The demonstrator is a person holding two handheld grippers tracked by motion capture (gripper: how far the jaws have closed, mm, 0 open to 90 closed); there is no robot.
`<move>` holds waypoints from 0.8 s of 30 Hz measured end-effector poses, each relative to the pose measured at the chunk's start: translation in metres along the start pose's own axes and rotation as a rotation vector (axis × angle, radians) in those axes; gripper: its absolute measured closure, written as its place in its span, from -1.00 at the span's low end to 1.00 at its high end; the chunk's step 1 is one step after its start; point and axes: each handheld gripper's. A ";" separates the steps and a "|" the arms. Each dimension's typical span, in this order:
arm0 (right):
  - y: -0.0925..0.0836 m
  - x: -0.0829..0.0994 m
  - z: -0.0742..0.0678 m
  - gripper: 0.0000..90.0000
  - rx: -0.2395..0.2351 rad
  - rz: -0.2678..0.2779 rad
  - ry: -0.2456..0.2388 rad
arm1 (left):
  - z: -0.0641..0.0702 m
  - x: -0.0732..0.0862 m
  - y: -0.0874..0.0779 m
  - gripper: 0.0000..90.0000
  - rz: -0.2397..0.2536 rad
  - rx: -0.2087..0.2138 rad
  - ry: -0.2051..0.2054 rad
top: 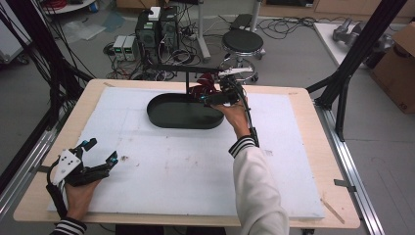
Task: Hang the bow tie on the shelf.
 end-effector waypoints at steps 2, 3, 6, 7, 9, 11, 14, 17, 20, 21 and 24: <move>-0.009 0.003 0.002 -0.99 -0.014 0.009 0.012 | 0.000 0.000 0.000 -0.70 -0.002 0.001 0.004; -0.013 0.005 0.003 -0.99 -0.021 0.014 0.012 | 0.000 0.000 0.000 -0.70 -0.002 0.001 0.004; -0.029 0.010 0.006 -0.99 -0.027 0.059 0.011 | 0.000 0.000 0.000 -0.70 0.001 0.000 0.001; -0.036 0.013 0.007 -0.99 -0.034 0.077 0.020 | 0.000 0.000 0.000 -0.70 0.003 -0.001 0.001; -0.047 0.015 0.008 -0.99 -0.033 0.090 0.024 | 0.000 0.000 -0.001 -0.70 0.005 0.000 0.005; -0.058 0.019 0.008 -0.99 -0.029 0.128 0.017 | 0.001 0.000 -0.001 -0.70 0.006 -0.002 0.007; -0.073 0.024 0.007 -0.99 -0.026 0.128 0.028 | 0.002 0.000 -0.001 -0.70 0.007 -0.008 0.017; -0.087 0.031 0.003 -0.99 -0.021 0.197 0.018 | 0.003 0.000 -0.001 -0.70 0.009 -0.009 0.023; -0.102 0.040 -0.001 -0.99 -0.011 0.218 0.010 | 0.002 0.000 -0.001 -0.70 0.009 -0.007 0.017; -0.106 0.044 -0.002 -0.99 -0.004 0.229 0.006 | 0.002 0.000 -0.001 -0.70 0.011 -0.007 0.014; -0.121 0.055 -0.006 -0.99 0.013 0.255 0.005 | 0.001 0.000 -0.001 -0.70 0.012 -0.005 0.012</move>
Point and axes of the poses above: each handheld gripper's, and its own axes: y roughly forward along the jaws, x roughly out of its underside, z roughly to its right, and after that the axes turned 7 degrees about x, right-handed
